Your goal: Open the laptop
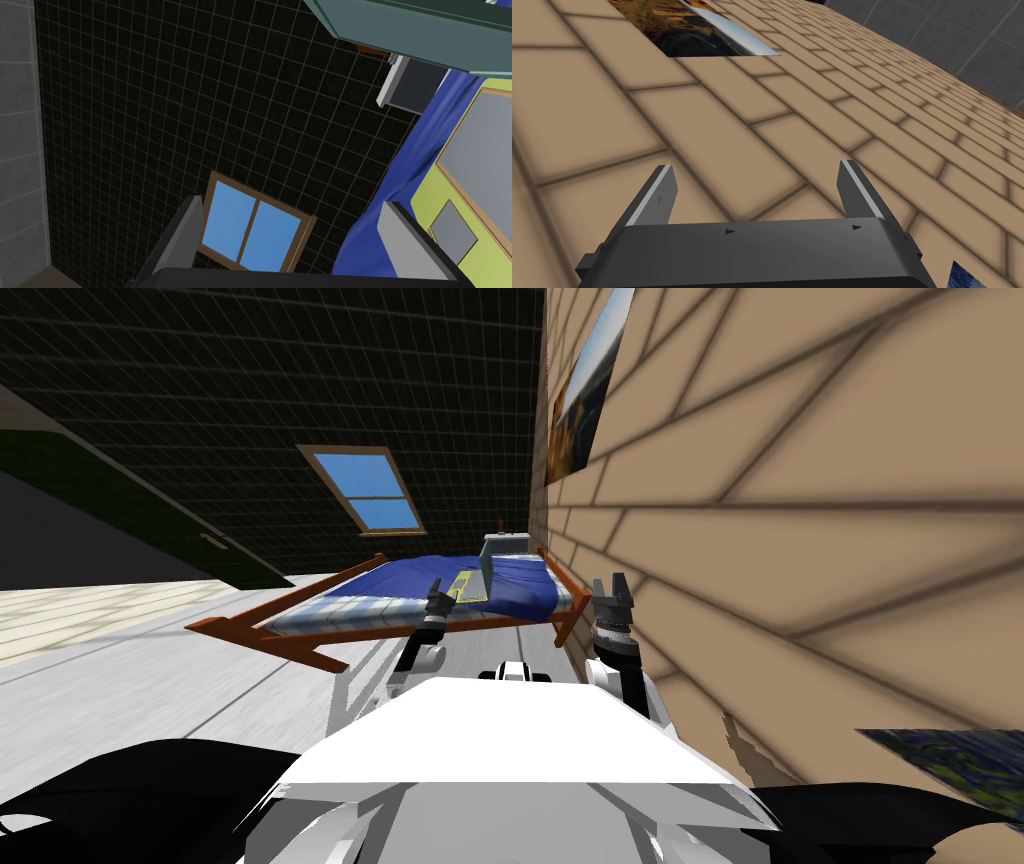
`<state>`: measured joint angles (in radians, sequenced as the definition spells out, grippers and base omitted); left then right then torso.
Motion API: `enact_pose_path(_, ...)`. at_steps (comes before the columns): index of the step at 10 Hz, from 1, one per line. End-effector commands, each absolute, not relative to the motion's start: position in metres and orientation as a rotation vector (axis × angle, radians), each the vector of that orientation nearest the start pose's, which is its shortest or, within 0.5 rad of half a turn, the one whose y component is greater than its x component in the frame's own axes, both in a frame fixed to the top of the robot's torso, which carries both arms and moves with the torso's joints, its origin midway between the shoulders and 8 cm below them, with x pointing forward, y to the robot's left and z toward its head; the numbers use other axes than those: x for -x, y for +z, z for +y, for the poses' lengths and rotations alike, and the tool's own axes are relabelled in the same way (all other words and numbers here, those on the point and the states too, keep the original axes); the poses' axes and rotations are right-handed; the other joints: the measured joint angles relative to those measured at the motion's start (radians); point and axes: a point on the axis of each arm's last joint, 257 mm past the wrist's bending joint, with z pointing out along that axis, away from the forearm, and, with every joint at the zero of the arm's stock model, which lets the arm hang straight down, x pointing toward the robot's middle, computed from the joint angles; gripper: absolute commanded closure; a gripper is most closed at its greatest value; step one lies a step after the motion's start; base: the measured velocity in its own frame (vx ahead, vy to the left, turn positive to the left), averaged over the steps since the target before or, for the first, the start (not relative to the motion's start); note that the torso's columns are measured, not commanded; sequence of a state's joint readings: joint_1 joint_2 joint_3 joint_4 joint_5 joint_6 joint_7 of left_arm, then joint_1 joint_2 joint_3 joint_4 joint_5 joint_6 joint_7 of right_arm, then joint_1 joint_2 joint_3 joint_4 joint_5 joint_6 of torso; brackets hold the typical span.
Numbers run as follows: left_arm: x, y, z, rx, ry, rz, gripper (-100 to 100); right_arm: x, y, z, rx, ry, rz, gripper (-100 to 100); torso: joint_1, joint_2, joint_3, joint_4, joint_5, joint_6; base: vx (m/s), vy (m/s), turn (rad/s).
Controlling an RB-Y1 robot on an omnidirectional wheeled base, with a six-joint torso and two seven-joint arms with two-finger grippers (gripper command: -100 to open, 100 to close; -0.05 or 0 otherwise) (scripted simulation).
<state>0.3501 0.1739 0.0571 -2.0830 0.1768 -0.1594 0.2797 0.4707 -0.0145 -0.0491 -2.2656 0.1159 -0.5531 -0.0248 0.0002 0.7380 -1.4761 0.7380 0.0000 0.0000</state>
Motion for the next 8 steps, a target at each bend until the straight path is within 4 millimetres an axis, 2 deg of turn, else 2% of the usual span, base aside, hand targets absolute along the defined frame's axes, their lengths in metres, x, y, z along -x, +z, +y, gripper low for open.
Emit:
enact_pose_path(1, -0.448, -0.103, 0.315, 1.216, -1.517, 0.817, -100, -0.34, 0.036, -0.274, -0.525, 1.23, 0.642, 0, 0.001, 0.001, 0.001, 0.0, 0.0, 0.0, 0.065, -0.062, 0.046)
enact_pose_path(8, -0.472, -0.155, 0.313, 1.461, -1.558, 0.813, -100, -0.34, 0.036, -0.274, -0.525, 1.23, 0.642, 0, 0.0, 0.0, 0.0, 0.0, 0.0, 0.0, 0.061, -0.07, 0.033)
